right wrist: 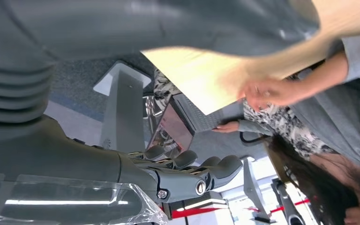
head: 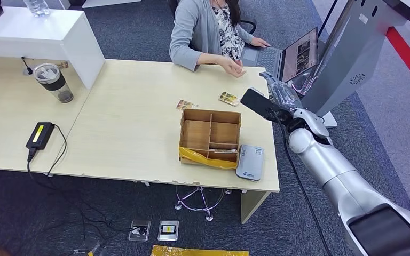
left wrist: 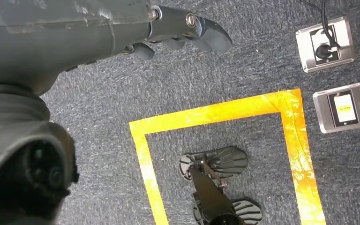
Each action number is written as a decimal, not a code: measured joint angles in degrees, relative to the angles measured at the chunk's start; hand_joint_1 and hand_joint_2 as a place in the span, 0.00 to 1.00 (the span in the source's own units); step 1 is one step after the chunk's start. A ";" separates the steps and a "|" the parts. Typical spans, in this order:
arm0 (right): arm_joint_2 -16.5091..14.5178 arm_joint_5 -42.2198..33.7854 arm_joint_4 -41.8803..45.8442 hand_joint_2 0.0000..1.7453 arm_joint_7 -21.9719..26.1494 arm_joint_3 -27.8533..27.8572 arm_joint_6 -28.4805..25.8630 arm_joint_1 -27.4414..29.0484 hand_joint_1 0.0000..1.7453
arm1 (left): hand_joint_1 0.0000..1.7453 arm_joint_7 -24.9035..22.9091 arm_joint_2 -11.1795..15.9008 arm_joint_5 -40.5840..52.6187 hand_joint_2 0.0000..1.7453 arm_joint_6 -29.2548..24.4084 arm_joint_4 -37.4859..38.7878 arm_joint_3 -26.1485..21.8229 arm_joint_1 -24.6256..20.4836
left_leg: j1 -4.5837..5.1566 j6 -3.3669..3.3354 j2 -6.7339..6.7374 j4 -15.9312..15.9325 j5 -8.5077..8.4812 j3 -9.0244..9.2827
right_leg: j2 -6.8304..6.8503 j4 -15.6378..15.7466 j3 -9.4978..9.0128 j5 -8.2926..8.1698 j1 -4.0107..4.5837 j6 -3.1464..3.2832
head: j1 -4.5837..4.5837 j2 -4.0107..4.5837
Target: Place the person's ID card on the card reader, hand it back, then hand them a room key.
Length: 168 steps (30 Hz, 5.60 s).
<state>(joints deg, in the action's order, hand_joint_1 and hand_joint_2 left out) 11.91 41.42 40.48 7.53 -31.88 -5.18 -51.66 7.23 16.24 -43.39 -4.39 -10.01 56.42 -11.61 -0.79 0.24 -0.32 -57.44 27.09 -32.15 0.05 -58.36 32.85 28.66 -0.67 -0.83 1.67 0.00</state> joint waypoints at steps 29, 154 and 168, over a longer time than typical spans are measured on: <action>32.37 -1.30 72.29 0.00 -27.45 15.85 16.75 31.02 0.00 | 0.00 1.11 2.03 -2.82 0.00 -0.03 0.11 -2.90 1.82 | 0.01 -0.02 0.13 -0.02 0.10 0.00 | -0.03 0.03 -0.01 0.02 -0.01 0.01 | -0.01 0.00; -5.47 29.31 40.52 1.00 -29.72 -0.71 7.80 29.10 0.00 | 0.00 -0.26 0.28 0.31 0.00 -0.05 0.07 -4.22 1.12 | -0.03 0.04 0.13 0.02 0.06 -0.05 | -0.03 -0.02 -0.01 0.05 0.05 0.06 | 0.01 0.00; -6.52 28.97 31.28 1.00 -26.64 -0.84 0.23 26.72 0.00 | 0.00 -0.26 0.31 0.90 0.00 0.11 0.07 -4.22 1.12 | -0.03 0.04 0.12 0.02 0.06 -0.05 | -0.03 -0.03 -0.01 0.05 0.05 0.06 | 0.01 0.00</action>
<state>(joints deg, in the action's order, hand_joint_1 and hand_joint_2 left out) 5.39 70.40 71.76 -19.11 -32.73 -4.95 -24.95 6.97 16.55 -42.49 -4.28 -9.94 52.19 -10.49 -0.82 0.27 -0.20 -57.42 27.16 -32.20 0.02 -58.39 32.85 28.71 -0.62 -0.78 1.67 0.00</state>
